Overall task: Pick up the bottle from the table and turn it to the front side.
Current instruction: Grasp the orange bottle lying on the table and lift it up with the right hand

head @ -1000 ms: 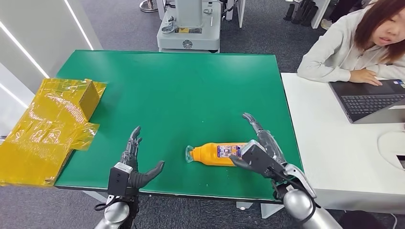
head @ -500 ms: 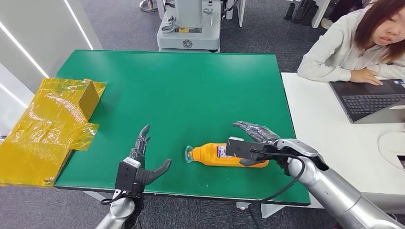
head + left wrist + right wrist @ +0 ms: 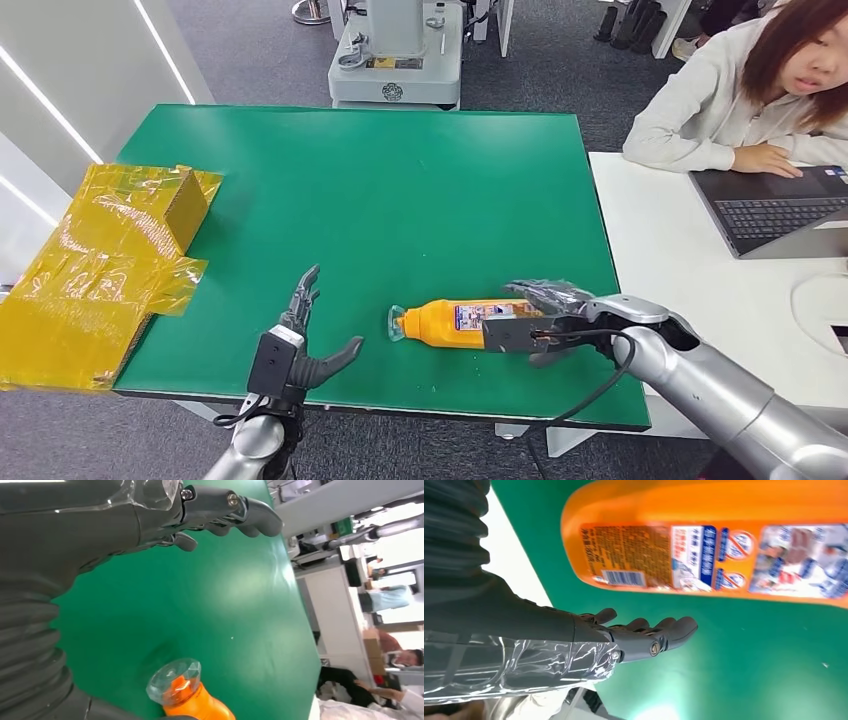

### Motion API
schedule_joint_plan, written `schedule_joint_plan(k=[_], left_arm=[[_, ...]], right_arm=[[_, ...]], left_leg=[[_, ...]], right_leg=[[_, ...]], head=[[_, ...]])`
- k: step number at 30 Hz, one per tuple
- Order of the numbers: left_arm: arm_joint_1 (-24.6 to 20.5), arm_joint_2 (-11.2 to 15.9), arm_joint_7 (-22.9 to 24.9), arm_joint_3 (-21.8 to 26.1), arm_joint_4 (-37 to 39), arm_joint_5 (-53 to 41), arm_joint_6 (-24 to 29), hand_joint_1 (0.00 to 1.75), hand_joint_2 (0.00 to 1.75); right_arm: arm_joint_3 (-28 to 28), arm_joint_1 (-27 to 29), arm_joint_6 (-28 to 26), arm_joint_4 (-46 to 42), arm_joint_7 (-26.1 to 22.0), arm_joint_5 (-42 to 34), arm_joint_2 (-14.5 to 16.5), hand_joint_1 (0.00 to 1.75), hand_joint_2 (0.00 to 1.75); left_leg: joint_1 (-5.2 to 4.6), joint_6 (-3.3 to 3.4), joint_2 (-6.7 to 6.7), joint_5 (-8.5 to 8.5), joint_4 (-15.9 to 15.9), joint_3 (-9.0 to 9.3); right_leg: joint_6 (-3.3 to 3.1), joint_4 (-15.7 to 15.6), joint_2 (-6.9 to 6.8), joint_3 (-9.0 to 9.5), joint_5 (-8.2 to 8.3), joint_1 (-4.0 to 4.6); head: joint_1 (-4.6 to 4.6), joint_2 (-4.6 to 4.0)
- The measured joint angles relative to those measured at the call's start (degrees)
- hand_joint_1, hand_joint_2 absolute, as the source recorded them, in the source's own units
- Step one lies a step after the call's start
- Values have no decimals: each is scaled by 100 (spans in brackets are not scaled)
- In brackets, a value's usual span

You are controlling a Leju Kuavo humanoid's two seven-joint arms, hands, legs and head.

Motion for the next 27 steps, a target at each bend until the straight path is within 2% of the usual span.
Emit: schedule_joint_plan(k=[5, 8, 13, 19, 22, 27], left_arm=[[123, -23, 66, 0, -111, -59, 42, 0, 175], [209, -34, 57, 2, -162, -113, 109, 0, 175], [349, -43, -23, 15, -215, -267, 151, 0, 175], [387, -43, -43, 22, -228, -309, 151, 0, 175], [477, -42, -119, 78, -242, -396, 107, 0, 175], [491, -41, -151, 116, -240, -312, -22, 0, 175]], right_arm=[[188, -67, -49, -134, -93, 260, -212, 0, 175], [292, -116, -307, -221, -240, 534, -303, 0, 175], [450, -267, -909, -246, -449, 941, -317, 0, 175], [510, -315, -997, -242, -477, 994, -287, 0, 175], [758, -528, -826, -122, -469, 680, -24, 0, 175], [941, -707, 21, 252, -348, -422, 286, 0, 175]], left_leg=[[0, 0, -1, 0, 0, -1], [0, 0, -1, 0, -1, -2], [1, 0, -1, 0, -1, -2], [1, 0, -1, 0, -1, -2], [1, 0, -1, 0, -2, -3], [1, 0, -4, 1, -1, -3]], right_leg=[[0, 0, -1, 0, 0, 0], [0, 0, -1, 0, 0, 0], [0, 1, -2, 0, 0, 1], [0, 1, -4, 1, 0, 1], [0, 3, -4, 0, 0, 1], [0, 3, -7, 1, 0, 1]], head=[[0, 0], [0, 0], [0, 0], [1, 0], [1, 0], [1, 0]])
